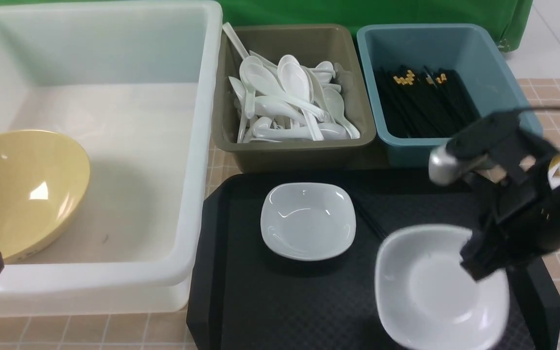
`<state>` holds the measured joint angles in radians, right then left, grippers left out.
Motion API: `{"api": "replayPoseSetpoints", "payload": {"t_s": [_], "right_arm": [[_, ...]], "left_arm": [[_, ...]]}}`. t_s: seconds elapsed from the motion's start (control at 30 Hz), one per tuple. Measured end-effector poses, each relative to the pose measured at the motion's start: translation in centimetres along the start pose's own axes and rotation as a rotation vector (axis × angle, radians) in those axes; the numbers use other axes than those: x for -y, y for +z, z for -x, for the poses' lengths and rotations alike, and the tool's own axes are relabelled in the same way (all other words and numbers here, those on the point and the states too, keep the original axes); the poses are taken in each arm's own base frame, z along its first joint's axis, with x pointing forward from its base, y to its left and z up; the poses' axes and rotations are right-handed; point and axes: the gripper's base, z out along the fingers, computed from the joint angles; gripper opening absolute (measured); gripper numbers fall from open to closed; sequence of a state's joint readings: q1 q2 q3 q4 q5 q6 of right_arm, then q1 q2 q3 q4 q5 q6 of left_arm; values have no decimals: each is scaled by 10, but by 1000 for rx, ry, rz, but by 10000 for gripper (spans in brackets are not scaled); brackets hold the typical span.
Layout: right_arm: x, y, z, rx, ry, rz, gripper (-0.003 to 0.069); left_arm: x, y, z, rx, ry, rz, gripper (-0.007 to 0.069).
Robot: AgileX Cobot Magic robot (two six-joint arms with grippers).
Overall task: On brown table put chopsticks spoon bowls plates into blue grey white boxes.
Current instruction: 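Place the white bowl into the white bin on top of the stacked bowls with the right gripper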
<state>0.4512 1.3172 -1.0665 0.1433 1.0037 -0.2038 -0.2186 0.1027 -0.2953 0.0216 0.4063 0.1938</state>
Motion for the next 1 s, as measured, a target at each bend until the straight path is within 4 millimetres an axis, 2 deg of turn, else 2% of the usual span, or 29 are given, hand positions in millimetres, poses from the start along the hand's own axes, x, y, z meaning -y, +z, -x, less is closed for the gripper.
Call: {"api": "replayPoseSetpoints", "payload": {"t_s": [0.03,0.07,0.13,0.2,0.27,0.33,0.4,0.43,0.47,0.5,0.57,0.6,0.63,0.7,0.83,1.0], "right_arm": [[-5,-11,12,68,0,43,76],[-6,-11,13,72,-1,56,76],[-26,-41,50,269,-67,185,76],[-47,-55,80,404,-135,277,76],[-72,-57,109,499,-202,323,76],[-95,-42,134,539,-261,346,76],[-114,-9,162,553,-319,350,76],[-121,0,171,561,-339,354,76],[-130,31,184,536,-382,344,76],[-135,40,191,539,-403,340,76],[-142,87,207,481,-455,323,76],[-142,87,206,476,-458,325,76],[-144,116,214,426,-494,317,76],[-145,145,222,365,-551,300,76],[-148,167,232,343,-621,288,76],[-151,174,230,322,-634,297,83]], "left_arm": [[0,0,0,1,0,0,1],[0,0,0,1,0,0,1],[0,0,0,4,0,1,1],[0,0,0,5,0,1,1],[0,0,0,5,0,1,1],[0,0,0,5,0,1,1],[0,0,0,5,0,1,1],[0,0,0,5,0,1,1],[0,0,0,5,0,1,1],[0,0,0,5,0,1,1],[0,0,0,5,0,1,1],[0,0,0,5,0,1,1],[0,0,0,4,0,1,1],[0,0,0,4,0,1,1],[0,0,0,3,0,1,1],[0,0,0,1,7,3,1]]}}
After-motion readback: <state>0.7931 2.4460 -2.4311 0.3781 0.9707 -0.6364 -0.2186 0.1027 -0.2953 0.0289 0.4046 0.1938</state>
